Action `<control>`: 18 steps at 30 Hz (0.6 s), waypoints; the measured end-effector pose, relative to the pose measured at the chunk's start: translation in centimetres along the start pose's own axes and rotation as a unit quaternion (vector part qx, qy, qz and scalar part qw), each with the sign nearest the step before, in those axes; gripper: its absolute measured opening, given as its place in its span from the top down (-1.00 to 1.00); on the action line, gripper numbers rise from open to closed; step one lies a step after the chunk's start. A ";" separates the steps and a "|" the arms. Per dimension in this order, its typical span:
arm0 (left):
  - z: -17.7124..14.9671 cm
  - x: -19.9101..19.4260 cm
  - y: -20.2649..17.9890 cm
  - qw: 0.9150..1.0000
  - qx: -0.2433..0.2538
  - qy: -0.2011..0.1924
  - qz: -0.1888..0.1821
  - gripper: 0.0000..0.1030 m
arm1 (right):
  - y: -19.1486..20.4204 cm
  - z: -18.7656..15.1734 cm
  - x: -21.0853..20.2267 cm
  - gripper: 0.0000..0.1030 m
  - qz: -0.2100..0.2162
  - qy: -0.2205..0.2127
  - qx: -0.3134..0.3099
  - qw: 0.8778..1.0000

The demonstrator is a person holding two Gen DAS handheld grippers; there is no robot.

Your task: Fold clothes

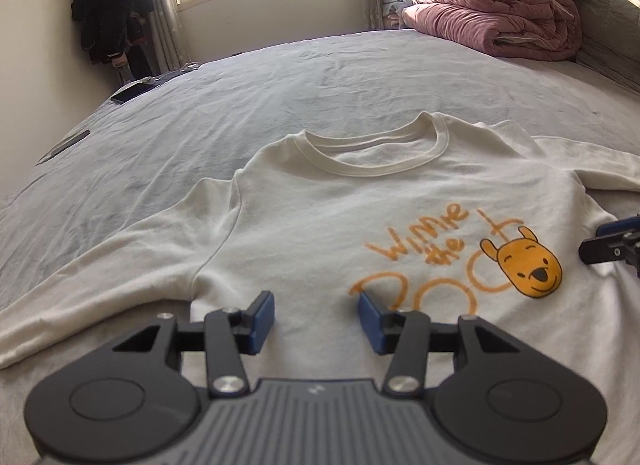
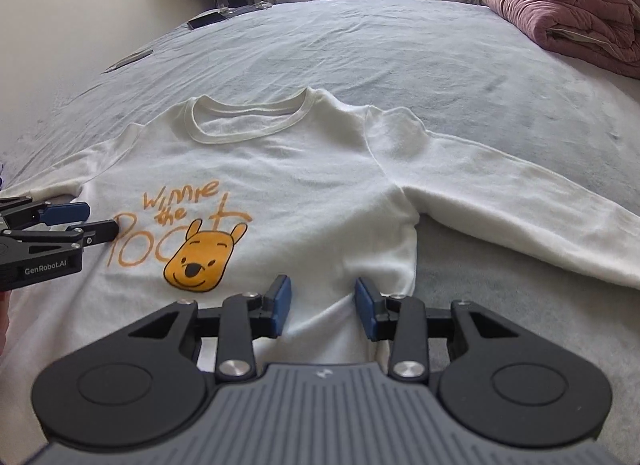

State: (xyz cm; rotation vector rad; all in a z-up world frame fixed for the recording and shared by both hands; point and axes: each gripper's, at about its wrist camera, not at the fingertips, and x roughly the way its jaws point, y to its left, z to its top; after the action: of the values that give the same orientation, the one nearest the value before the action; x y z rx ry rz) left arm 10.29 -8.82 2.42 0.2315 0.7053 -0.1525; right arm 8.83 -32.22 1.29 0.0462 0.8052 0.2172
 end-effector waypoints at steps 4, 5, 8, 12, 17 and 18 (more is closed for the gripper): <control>0.0 0.8 1.0 1.000 -0.018 0.000 -0.010 -0.13 | -1.0 1.0 0.9 0.22 0.007 -0.019 0.013 1.000; 0.0 0.9 1.2 1.000 -0.022 0.000 -0.012 -0.13 | -1.2 1.2 1.1 0.22 0.008 -0.024 0.014 1.000; 0.0 0.7 1.1 1.000 -0.020 -0.002 -0.008 -0.13 | -1.9 2.0 1.4 0.22 0.004 -0.040 0.024 0.999; 0.3 0.2 1.1 1.000 -0.025 -0.019 0.000 -0.11 | -2.5 2.7 0.9 0.22 0.010 -0.084 0.042 0.995; 0.2 0.5 1.3 0.999 -0.035 -0.014 -0.001 -0.11 | -2.6 2.6 2.1 0.34 -0.002 -0.070 0.038 0.997; 0.1 0.6 1.4 0.999 -0.039 -0.012 -0.001 -0.11 | -2.7 2.5 2.3 0.41 -0.009 -0.065 0.036 0.997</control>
State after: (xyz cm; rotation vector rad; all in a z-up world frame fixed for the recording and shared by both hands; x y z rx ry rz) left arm 11.11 -7.53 2.32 0.1551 0.6863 -0.1288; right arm 12.68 -34.24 1.06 0.1189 0.6842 0.1663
